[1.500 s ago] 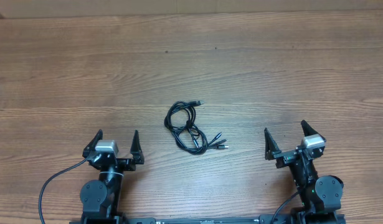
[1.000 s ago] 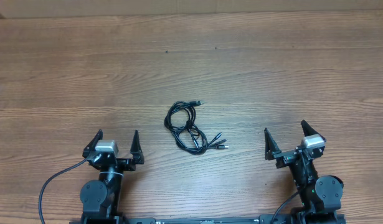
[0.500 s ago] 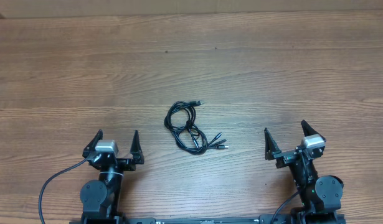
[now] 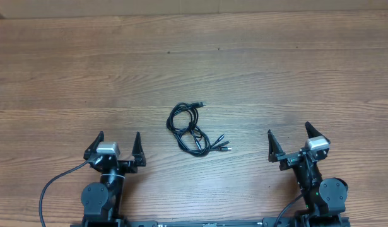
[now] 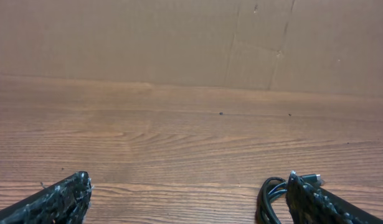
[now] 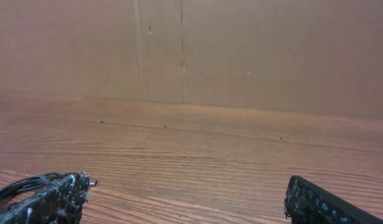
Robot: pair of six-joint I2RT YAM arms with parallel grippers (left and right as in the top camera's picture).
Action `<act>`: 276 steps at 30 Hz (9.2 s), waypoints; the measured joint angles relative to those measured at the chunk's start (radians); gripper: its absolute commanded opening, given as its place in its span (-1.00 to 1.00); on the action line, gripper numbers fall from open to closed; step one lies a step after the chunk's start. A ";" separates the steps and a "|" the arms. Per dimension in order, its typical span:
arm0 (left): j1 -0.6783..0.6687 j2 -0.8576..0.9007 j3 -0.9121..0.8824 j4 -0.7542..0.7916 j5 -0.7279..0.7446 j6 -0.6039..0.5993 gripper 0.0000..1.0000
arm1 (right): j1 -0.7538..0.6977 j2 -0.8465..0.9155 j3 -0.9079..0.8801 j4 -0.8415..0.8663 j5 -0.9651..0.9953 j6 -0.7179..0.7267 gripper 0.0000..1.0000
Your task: Untangle cables
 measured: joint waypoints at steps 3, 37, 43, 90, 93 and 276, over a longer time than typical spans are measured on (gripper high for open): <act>0.000 0.000 0.000 0.000 0.000 0.000 0.99 | 0.000 0.000 0.000 0.000 0.000 0.000 1.00; 0.000 0.000 0.000 0.000 0.000 0.000 0.99 | 0.000 0.000 0.000 0.000 0.000 0.000 1.00; 0.000 0.000 0.000 0.000 0.000 0.000 0.99 | 0.000 0.000 0.000 0.000 0.000 0.000 0.99; 0.000 0.000 0.000 0.000 0.000 -0.003 0.99 | 0.000 0.000 0.000 0.000 0.000 0.000 1.00; 0.000 0.000 0.000 -0.003 0.000 -0.003 0.99 | 0.000 0.000 0.000 0.000 0.000 0.000 1.00; -0.146 1.360 0.947 -0.619 0.188 0.219 0.99 | 0.000 -0.001 0.000 0.000 0.000 0.000 1.00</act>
